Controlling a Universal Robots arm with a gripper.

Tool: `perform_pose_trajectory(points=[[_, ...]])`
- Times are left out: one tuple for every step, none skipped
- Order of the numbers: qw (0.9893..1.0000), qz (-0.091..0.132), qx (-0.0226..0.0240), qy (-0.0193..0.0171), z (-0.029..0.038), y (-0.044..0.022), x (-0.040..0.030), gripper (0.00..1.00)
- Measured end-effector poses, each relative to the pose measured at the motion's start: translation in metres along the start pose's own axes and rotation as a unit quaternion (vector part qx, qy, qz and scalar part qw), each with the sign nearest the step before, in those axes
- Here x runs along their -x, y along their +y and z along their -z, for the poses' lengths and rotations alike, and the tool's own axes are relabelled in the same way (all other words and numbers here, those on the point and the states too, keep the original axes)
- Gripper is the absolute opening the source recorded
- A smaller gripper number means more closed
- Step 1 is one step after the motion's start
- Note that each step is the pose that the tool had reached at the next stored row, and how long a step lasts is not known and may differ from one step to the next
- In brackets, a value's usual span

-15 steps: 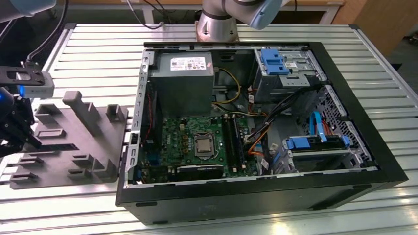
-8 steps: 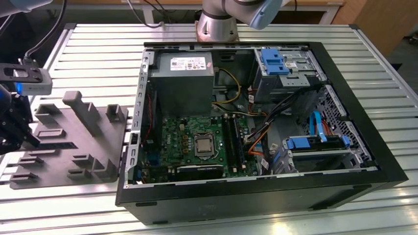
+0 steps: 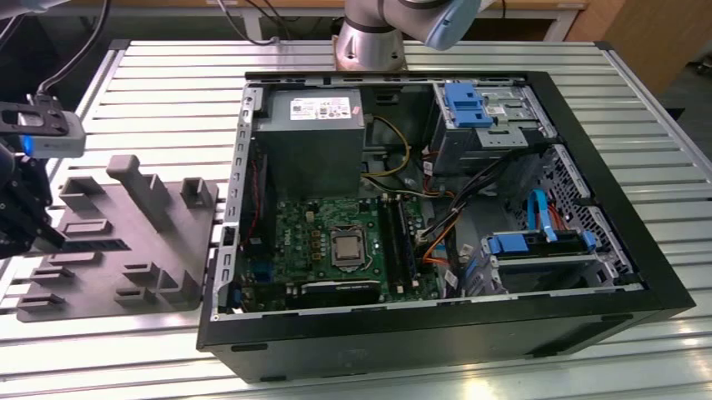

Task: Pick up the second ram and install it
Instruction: 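Pick up the second ram and move it above second insertion slot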

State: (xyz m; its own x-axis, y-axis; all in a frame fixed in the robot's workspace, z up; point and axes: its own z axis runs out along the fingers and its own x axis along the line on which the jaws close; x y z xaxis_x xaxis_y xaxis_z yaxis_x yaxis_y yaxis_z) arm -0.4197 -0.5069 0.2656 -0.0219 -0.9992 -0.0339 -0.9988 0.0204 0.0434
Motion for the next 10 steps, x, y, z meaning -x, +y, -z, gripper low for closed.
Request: perform_pose_trajectory(points=[[1.0, 0.0, 0.0, -0.0002, 0.0007, 0.0, 0.0, 0.12], [1.0, 0.0, 0.0, -0.0004, 0.0013, 0.0001, 0.0, 0.12], [1.0, 0.0, 0.0, -0.0006, 0.0019, 0.0001, 0.0001, 0.12], [1.0, 0.0, 0.0, -0.0009, 0.0026, 0.0001, 0.0001, 0.12], [1.0, 0.0, 0.0, -0.0012, 0.0033, 0.0002, 0.0001, 0.12], [1.0, 0.0, 0.0, -0.0015, 0.0041, 0.0002, 0.0001, 0.12], [1.0, 0.0, 0.0, -0.0018, 0.0049, 0.0002, 0.0002, 0.12], [1.0, 0.0, -0.0001, -0.0021, 0.0057, 0.0003, 0.0002, 0.12], [1.0, 0.0, -0.0001, -0.0024, 0.0063, 0.0003, 0.0002, 0.12], [1.0, 0.0, -0.0001, -0.0025, 0.007, 0.0003, 0.0002, 0.12]])
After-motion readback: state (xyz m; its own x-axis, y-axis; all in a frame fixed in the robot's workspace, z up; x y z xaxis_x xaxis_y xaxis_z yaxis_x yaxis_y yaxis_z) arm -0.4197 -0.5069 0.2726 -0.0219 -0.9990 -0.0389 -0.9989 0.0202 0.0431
